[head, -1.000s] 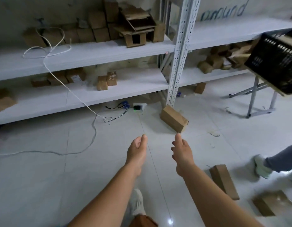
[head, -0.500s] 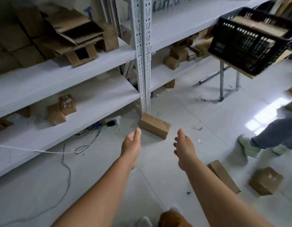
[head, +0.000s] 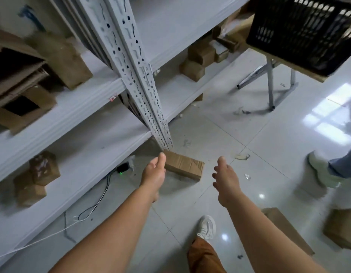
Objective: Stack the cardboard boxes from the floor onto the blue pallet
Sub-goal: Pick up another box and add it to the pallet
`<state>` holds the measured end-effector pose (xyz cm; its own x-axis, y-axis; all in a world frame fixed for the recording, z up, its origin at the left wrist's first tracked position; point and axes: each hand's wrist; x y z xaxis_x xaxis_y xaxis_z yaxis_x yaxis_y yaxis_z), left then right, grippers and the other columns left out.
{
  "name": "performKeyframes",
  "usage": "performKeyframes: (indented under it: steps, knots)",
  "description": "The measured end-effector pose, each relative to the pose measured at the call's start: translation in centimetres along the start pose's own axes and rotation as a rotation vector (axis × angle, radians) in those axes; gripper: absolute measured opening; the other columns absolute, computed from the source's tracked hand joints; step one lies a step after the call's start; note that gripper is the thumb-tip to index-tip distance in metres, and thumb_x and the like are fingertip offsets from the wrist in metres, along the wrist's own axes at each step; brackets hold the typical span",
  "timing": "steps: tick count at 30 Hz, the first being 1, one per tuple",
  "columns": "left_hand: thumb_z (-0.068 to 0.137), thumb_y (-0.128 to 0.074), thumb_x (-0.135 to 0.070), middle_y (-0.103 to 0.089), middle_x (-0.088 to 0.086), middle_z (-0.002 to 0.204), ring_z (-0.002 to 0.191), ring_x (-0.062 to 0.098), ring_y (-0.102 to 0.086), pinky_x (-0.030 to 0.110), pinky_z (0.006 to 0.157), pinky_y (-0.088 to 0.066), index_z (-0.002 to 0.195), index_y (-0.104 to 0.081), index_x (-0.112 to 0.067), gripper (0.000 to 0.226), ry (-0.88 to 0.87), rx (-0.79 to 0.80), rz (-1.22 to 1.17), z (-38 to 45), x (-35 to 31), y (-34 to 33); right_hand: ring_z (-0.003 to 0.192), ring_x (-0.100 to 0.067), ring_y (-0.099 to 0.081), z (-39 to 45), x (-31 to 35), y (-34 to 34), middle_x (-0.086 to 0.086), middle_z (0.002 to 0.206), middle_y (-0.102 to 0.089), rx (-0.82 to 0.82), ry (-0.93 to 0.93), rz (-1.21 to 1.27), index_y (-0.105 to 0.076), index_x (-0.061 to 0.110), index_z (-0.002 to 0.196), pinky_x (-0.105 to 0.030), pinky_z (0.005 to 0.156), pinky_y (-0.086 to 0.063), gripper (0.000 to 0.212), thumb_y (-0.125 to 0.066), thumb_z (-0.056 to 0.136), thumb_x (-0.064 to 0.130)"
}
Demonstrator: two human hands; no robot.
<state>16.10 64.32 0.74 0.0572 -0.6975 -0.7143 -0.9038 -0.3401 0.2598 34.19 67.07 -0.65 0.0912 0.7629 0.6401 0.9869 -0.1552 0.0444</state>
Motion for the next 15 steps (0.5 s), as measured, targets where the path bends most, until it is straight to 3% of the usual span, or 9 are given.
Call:
performKeyframes:
  steps: [3,8,12,15]
  knots:
    - [0.091,-0.039,-0.065,-0.055,-0.003,0.114,0.109,0.015,-0.054,0.047,0.108,-0.038,0.140,-0.044,-0.023,0.064,0.017,0.002,0.045,5.1,-1.4,-1.5,0.116,-0.023,-0.050,4.7,2.0,-0.2,-0.001,0.127,-0.052,-0.028,-0.020,-0.035,-0.048,0.018,0.129,-0.043,0.100,-0.041,0.054,-0.036,0.092,0.055]
    - [0.090,-0.040,-0.065,-0.050,0.000,0.140,0.125,0.021,-0.050,0.046,0.107,-0.039,0.138,-0.045,-0.025,0.063,0.073,-0.029,0.130,13.4,-1.2,-3.4,0.119,-0.023,-0.049,12.4,2.8,-2.0,-0.001,0.132,-0.051,-0.062,-0.068,-0.087,-0.046,0.019,0.134,-0.045,0.100,-0.041,0.058,-0.035,0.092,0.057]
    - [0.093,-0.041,-0.060,-0.053,0.002,0.138,0.124,0.021,-0.051,0.035,0.102,-0.038,0.139,-0.047,-0.020,0.061,0.116,-0.068,0.199,20.4,0.5,-4.6,0.120,-0.025,-0.049,18.3,1.2,-4.2,-0.003,0.131,-0.051,-0.087,-0.095,-0.123,-0.045,0.014,0.135,-0.045,0.103,-0.040,0.058,-0.033,0.095,0.054]
    - [0.095,-0.040,-0.055,-0.051,0.004,0.140,0.127,0.021,-0.048,0.029,0.092,-0.032,0.143,-0.042,-0.018,0.060,0.138,-0.062,0.259,25.5,2.5,-5.5,0.115,-0.025,-0.050,22.6,-1.1,-5.6,-0.004,0.126,-0.052,-0.120,-0.124,-0.139,-0.048,0.012,0.126,-0.041,0.097,-0.041,0.052,-0.032,0.096,0.052]
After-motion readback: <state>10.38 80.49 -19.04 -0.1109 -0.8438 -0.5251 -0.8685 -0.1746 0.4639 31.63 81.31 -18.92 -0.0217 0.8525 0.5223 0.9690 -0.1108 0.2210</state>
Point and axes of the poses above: each hand's wrist, its own z-axis towards the middle knuckle, its own y-axis out of the back of the hand, x = y × z
